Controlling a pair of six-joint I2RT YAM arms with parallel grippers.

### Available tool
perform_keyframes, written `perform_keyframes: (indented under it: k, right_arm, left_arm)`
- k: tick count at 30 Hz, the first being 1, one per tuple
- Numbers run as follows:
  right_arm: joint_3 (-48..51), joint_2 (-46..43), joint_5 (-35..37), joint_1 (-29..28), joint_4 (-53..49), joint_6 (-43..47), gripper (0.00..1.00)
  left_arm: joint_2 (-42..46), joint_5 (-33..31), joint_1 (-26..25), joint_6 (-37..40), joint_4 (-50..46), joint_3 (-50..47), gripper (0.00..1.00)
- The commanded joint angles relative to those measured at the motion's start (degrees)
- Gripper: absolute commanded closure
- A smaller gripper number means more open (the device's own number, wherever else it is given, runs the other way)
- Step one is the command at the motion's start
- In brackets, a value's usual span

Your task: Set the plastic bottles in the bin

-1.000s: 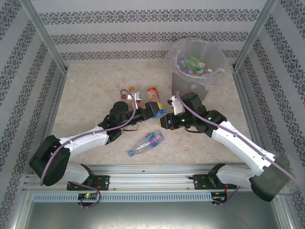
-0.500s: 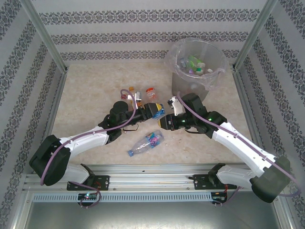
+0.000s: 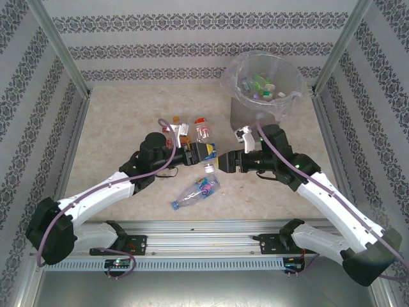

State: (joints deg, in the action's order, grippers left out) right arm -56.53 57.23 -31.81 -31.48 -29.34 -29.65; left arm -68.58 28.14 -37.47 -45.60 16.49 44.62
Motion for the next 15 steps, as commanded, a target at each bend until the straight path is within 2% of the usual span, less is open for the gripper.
perform_keyframes:
  k: [1, 9, 15]
  right_arm:
    - [-3.62, -0.43, -3.53, 1.08, 0.52, -1.80, 0.21]
    - [-9.50, 4.92, -5.60, 0.05, 3.96, -2.56, 0.04]
    - [-11.76, 8.36, -4.05, -1.25, 3.57, -1.11, 0.02]
  left_arm:
    - [2.22, 3.25, 0.34, 8.02, -7.29, 1.74, 0.40]
    - [4.43, 5.76, -0.65, 11.74, -12.32, 3.43, 0.40]
    - [4.41, 7.01, -1.85, 12.26, -12.79, 4.14, 0.40]
